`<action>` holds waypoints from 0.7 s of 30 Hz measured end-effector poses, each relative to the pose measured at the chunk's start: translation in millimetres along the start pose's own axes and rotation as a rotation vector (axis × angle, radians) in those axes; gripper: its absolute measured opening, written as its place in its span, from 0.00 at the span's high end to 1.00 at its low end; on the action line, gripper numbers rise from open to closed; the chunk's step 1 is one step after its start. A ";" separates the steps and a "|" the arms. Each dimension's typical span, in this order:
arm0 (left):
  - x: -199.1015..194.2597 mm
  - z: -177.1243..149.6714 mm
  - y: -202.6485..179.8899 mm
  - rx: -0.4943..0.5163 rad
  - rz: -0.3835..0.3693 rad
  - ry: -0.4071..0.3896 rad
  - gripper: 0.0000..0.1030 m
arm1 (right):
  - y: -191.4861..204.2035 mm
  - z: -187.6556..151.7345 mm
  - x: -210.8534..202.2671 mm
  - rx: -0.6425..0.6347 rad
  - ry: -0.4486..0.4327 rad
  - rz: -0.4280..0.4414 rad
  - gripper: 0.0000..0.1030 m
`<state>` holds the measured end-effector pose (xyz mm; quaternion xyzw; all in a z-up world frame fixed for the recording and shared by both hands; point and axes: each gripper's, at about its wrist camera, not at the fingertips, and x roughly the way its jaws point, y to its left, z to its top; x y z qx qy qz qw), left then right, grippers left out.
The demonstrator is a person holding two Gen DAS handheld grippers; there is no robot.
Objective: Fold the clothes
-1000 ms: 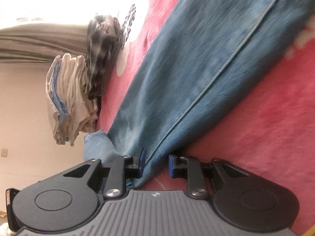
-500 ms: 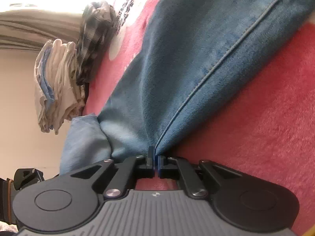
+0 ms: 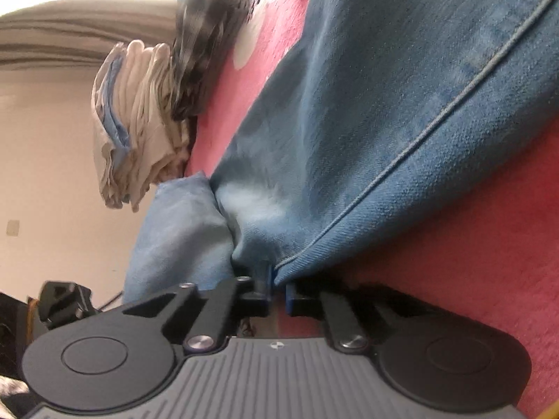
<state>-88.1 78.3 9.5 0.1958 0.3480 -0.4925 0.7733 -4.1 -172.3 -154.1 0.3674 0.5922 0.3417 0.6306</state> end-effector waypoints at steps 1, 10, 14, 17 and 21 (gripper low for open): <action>-0.2 -0.5 -0.3 0.000 0.001 0.000 0.86 | 2.5 -0.6 -1.3 -0.034 0.004 -0.011 0.97; 2.0 -2.6 1.3 -0.001 -0.004 0.007 0.86 | 23.7 -4.1 -7.2 -0.263 0.052 -0.120 0.98; 6.5 -2.8 3.1 0.003 -0.008 0.008 0.85 | 18.4 -9.1 -30.2 -0.234 0.052 -0.158 0.99; 16.4 -1.6 5.8 0.016 -0.014 0.010 0.86 | 18.3 -16.5 -68.7 -0.268 -0.020 -0.217 0.93; 31.6 0.8 10.0 0.033 -0.022 0.016 0.85 | 35.7 -20.9 -127.7 -0.410 -0.232 -0.247 0.93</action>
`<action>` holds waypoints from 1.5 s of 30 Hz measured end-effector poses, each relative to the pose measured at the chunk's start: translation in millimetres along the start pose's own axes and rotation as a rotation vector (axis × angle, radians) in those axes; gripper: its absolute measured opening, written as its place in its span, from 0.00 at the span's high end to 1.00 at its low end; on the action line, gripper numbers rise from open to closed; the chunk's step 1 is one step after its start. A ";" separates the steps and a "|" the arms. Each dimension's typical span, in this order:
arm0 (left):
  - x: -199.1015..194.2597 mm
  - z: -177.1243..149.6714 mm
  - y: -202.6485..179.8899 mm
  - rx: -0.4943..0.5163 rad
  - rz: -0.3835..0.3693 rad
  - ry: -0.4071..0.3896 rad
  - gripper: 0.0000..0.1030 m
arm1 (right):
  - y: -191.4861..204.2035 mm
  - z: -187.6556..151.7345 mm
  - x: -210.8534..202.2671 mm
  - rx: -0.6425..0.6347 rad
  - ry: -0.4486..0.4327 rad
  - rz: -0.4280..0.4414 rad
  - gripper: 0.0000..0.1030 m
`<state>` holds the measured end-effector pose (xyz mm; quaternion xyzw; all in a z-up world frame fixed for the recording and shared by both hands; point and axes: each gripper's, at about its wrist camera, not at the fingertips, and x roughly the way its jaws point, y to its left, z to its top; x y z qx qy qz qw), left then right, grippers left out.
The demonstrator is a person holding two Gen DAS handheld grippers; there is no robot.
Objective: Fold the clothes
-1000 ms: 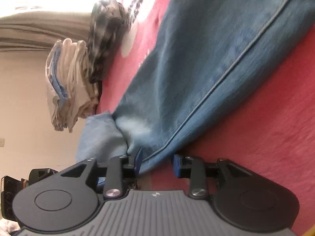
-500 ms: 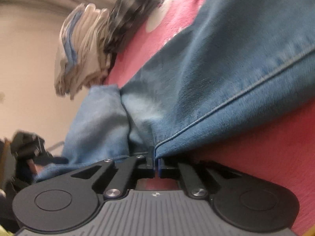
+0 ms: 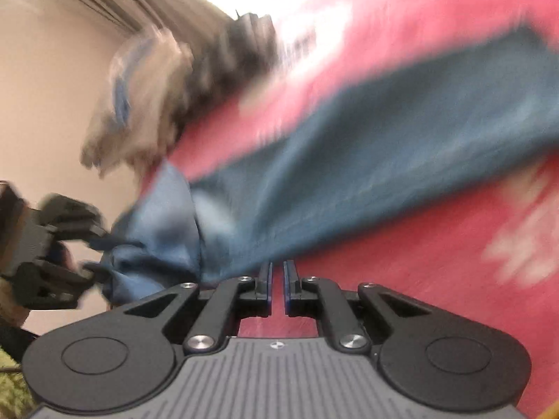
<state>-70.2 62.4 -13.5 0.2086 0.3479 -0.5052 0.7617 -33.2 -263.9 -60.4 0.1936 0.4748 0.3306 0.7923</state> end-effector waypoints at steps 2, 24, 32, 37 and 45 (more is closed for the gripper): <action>12.0 1.6 4.0 -0.004 -0.006 0.012 0.85 | 5.5 7.5 -5.4 -0.083 -0.070 -0.059 0.93; 59.7 7.1 30.6 -0.197 0.002 0.076 0.72 | 6.7 31.2 63.3 -0.528 -0.234 -0.392 0.98; 57.0 5.4 36.2 -0.231 0.003 0.069 0.69 | -76.2 76.3 39.6 -0.279 -0.324 -0.715 1.00; 54.8 9.1 45.5 -0.300 -0.021 0.056 0.65 | -96.5 80.6 8.3 -0.159 -0.406 -0.870 0.93; 49.8 15.6 58.6 -0.435 -0.035 0.023 0.59 | -48.9 64.4 -11.1 -0.238 -0.461 -0.696 0.89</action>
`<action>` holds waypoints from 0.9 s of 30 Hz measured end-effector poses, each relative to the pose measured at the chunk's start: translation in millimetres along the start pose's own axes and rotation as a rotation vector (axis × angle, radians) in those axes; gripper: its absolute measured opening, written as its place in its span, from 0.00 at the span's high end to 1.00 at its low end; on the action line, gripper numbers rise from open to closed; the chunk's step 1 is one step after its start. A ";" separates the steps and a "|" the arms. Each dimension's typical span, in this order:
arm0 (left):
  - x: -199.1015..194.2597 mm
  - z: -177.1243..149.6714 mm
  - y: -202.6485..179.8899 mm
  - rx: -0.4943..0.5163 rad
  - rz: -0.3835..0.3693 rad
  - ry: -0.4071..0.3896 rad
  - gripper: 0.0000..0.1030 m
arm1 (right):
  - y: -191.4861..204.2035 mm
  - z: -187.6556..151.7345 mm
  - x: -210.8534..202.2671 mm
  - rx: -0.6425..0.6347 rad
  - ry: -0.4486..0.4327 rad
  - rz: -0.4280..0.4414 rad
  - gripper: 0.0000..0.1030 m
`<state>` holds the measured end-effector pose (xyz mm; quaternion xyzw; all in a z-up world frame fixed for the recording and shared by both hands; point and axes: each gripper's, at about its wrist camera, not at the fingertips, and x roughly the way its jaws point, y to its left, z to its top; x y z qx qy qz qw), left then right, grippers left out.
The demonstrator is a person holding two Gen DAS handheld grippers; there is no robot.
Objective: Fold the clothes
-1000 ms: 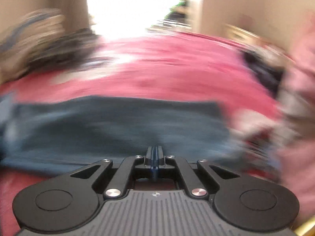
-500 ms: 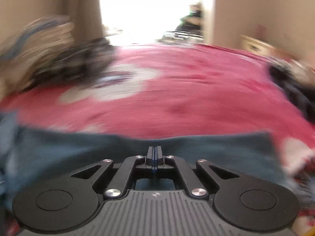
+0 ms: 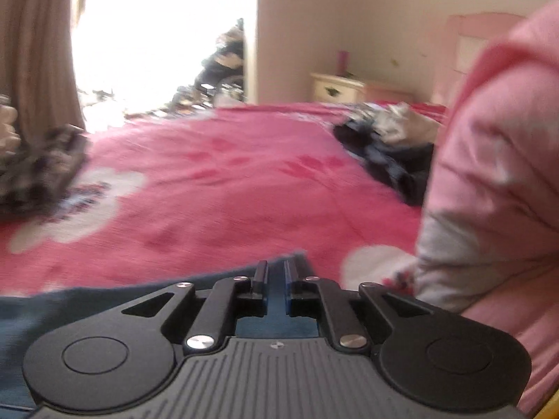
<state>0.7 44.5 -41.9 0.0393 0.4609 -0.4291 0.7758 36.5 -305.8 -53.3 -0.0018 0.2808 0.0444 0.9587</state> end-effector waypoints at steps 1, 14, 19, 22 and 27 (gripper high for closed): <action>-1.7 1.8 1.1 -0.017 -0.004 -0.009 0.58 | 2.5 4.5 -5.4 -0.004 -0.009 0.031 0.87; -39.0 -4.0 16.3 -0.174 -0.010 -0.036 0.54 | 78.6 12.5 -76.4 -0.242 0.071 0.594 0.73; -48.5 -30.2 15.5 -0.162 -0.109 0.117 0.38 | 97.9 -8.6 -89.9 -0.275 0.138 0.638 0.73; -42.8 -56.7 7.1 -0.148 -0.153 0.254 0.38 | 94.8 -10.0 -91.3 -0.202 0.157 0.629 0.73; -21.9 -93.1 -15.2 -0.139 -0.196 0.372 0.38 | 86.0 -12.0 -95.5 -0.153 0.152 0.586 0.73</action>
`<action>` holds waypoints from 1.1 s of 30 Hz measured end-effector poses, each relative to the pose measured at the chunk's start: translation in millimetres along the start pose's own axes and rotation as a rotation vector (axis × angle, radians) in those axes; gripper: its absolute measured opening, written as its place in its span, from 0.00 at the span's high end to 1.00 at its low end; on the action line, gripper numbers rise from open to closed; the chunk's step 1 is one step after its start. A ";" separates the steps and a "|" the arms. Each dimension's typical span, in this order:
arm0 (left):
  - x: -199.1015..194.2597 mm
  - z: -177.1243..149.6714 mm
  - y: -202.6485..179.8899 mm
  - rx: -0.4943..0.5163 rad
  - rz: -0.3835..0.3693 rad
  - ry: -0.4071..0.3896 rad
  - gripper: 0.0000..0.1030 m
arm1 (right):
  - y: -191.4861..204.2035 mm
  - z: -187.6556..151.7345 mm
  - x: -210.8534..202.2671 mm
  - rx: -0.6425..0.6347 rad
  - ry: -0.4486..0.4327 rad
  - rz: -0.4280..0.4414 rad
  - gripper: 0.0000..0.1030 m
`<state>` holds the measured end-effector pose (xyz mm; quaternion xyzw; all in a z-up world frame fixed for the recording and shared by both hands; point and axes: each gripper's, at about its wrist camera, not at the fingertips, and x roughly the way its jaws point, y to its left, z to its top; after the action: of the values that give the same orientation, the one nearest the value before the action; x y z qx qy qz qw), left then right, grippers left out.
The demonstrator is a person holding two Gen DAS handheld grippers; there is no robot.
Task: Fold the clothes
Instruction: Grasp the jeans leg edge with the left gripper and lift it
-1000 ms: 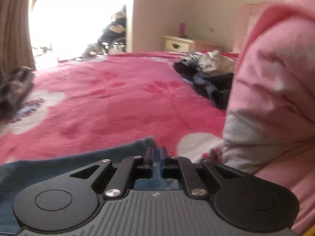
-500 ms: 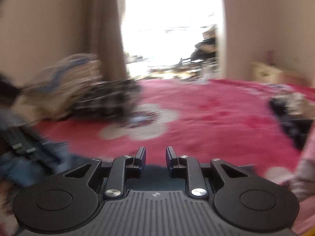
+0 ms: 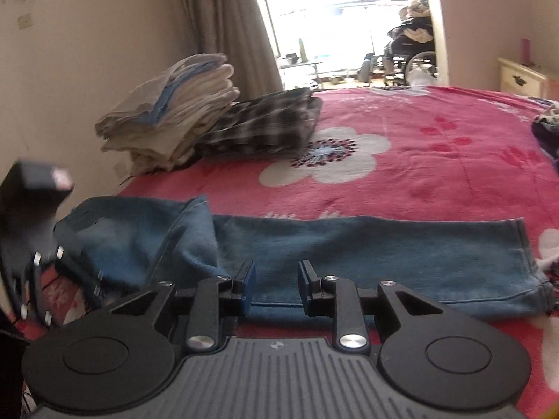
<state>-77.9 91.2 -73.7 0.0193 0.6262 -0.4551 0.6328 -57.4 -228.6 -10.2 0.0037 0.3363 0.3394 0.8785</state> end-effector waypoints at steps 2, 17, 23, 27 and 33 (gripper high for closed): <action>15.8 -6.4 -0.9 -0.030 -0.014 0.047 0.38 | 1.3 -1.4 -4.0 0.004 -0.007 -0.014 0.71; 33.7 -13.8 2.5 -0.207 -0.050 -0.052 0.53 | 3.1 -5.6 -7.4 0.020 -0.026 -0.035 0.69; 27.9 -1.8 1.7 -0.234 -0.069 -0.124 0.91 | -8.6 -3.4 -16.5 0.051 -0.055 -0.086 0.69; 15.1 17.0 -14.6 -0.182 -0.127 -0.216 0.95 | -20.8 0.7 -25.7 0.078 -0.089 -0.141 0.69; -12.3 67.9 -20.8 -0.162 -0.210 -0.358 0.96 | -40.9 11.0 -45.1 0.100 -0.158 -0.242 0.68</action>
<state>-35.3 45.4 -37.8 -0.1777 0.5370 -0.4629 0.6824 -51.2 -284.7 15.2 0.0335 0.2807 0.2123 0.9354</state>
